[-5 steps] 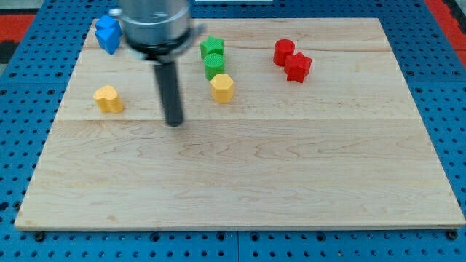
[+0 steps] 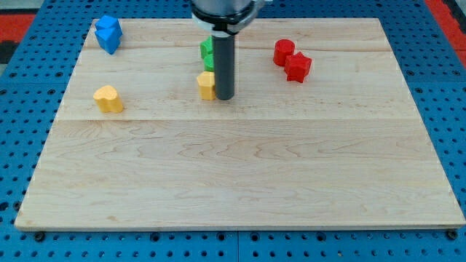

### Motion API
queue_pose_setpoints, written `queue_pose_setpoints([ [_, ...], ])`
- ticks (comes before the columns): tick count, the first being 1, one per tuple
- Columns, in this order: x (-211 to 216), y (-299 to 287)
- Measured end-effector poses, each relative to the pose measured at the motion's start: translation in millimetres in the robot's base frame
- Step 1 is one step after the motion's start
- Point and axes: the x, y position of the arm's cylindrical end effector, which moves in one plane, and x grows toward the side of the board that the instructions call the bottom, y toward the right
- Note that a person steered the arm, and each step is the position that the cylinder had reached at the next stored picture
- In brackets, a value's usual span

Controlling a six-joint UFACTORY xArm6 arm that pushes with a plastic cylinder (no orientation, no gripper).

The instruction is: Push the hexagon left below the green circle

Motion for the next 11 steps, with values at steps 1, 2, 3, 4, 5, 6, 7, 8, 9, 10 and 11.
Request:
queue_pose_setpoints([
  [1, 31, 22],
  [2, 47, -63],
  [3, -16, -121],
  [4, -48, -65],
  [5, -29, -23],
  [6, -19, -41],
  [7, 7, -69],
  [8, 54, 17],
  [9, 26, 39],
  [10, 12, 2],
  [11, 39, 18],
])
